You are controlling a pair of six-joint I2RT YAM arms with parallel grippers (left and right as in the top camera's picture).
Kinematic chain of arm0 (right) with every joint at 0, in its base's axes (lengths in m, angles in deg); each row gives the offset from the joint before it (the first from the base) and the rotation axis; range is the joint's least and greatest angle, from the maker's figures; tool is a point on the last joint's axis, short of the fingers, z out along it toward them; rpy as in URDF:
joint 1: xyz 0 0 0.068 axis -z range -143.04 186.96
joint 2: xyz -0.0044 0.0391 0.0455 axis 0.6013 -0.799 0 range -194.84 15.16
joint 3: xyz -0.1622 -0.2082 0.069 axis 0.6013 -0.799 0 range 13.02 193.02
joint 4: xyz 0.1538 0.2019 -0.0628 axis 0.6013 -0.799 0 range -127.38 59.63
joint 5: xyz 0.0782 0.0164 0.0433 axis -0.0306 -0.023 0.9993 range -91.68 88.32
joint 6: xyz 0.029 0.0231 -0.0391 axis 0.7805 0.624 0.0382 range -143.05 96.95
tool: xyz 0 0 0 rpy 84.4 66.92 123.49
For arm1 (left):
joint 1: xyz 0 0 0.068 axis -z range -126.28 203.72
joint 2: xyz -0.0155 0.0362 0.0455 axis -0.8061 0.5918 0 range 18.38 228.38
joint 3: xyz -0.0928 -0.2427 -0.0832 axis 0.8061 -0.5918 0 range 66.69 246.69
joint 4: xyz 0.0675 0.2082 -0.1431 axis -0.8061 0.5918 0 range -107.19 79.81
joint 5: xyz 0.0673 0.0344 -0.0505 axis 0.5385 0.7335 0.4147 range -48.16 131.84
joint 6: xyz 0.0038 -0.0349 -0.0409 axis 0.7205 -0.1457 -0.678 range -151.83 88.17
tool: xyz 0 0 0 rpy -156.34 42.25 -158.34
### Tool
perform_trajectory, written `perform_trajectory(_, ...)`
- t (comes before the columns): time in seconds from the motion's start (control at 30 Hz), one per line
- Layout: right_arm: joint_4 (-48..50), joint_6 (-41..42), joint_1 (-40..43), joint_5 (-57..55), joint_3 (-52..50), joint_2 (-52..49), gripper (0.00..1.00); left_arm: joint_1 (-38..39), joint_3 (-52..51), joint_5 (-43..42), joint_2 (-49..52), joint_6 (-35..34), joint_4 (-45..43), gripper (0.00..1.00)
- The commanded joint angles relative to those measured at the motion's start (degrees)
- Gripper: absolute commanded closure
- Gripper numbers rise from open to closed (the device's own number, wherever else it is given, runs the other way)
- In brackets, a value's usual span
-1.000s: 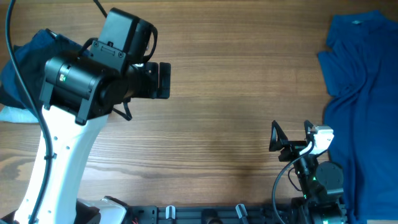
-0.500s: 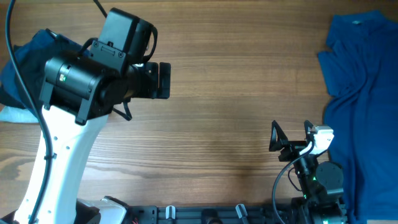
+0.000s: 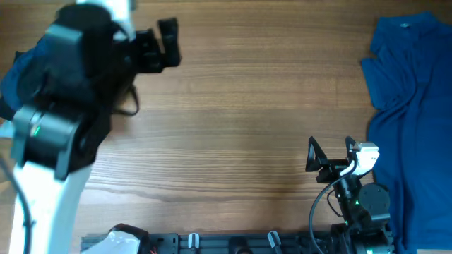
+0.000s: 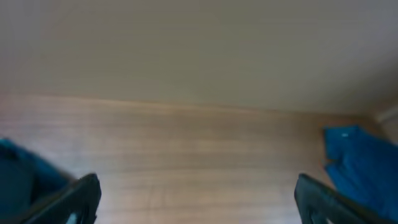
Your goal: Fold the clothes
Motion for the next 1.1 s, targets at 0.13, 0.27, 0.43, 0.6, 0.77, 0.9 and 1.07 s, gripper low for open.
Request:
perform_trajectory(0.13,0.4,0.6,-0.1,-0.8,0.1,0.7,0.0,-11.5,-30.2,-7.7,-25.1,2.5,-8.8,0.0)
perform_trajectory(0.27,0.4,0.6,-0.1,-0.8,0.1,0.7,0.0,-13.7,-48.5,-7.7,-40.4,2.5,-15.4,0.0)
perform_trajectory(0.43,0.4,0.6,-0.1,-0.8,0.1,0.7,0.0,-14.1,-67.6,-7.7,-56.7,2.4,-22.4,0.0)
perform_trajectory(0.6,0.4,0.6,-0.1,-0.8,0.1,0.7,0.0,-14.1,-80.6,-8.9,-68.3,1.8,-26.0,0.0)
perform_trajectory(0.77,0.4,0.6,-0.1,-0.8,0.1,0.7,0.0,-14.1,-90.7,-8.9,-76.1,1.8,-31.8,0.0)
perform_trajectory(0.9,0.4,0.5,-0.1,-0.8,0.1,0.7,0.0,-14.1,-98.0,-9.0,-76.3,0.5,-38.6,0.0)
perform_trajectory(1.07,0.4,0.6,-0.1,-0.8,0.1,0.7,0.0,-13.0,-101.8,-8.1,-76.3,0.5,-44.7,0.0)
